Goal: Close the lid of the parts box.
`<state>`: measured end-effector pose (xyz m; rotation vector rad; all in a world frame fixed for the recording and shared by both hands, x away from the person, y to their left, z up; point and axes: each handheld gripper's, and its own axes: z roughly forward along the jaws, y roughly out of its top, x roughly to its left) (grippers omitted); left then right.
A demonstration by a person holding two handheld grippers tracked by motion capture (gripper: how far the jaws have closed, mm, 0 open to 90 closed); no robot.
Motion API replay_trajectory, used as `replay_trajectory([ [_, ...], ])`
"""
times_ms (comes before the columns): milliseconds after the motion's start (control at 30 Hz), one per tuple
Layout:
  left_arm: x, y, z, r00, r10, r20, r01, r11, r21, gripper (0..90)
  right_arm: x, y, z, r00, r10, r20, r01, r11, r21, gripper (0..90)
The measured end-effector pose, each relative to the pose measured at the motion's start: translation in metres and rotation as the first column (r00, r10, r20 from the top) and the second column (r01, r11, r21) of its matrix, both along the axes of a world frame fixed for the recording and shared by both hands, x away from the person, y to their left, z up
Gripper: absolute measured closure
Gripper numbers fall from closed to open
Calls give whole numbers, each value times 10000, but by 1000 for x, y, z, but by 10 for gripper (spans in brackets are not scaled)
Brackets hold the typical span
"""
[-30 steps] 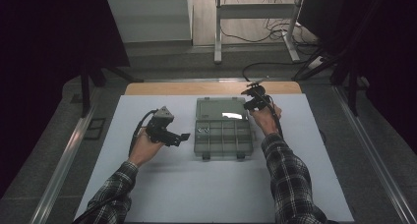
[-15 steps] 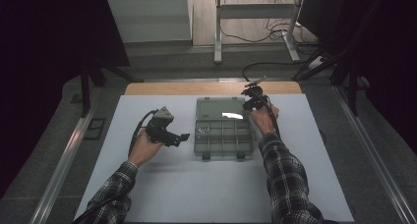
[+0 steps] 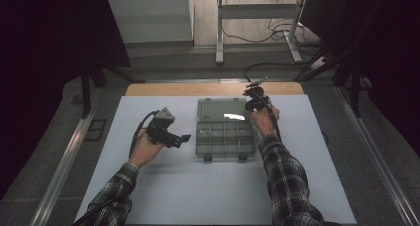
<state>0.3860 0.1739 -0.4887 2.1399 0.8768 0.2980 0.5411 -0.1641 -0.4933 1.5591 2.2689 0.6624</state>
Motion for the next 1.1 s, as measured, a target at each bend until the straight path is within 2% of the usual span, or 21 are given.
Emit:
replay_trajectory([
  [267, 1, 1, -1, 9999, 78, -67, -78, 10000, 23, 5, -1, 5, -1, 9997, -23, 226, 21, 10000, 77, 871],
  [567, 2, 5, -1, 9996, 238, -181, -241, 9995, -201, 6, -3, 13, 1, 9987, 101, 508, -105, 9999, 85, 890],
  [733, 2, 5, -1, 9995, 255, -172, -258, 9995, -182, 6, -5, 12, 5, 9976, 64, 682, -76, 9998, 170, 890],
  [1100, 4, 8, -2, 9974, 586, -419, -598, 9979, -268, 7, -12, 11, 16, 9935, 99, 1132, -138, 9993, 338, 889],
])
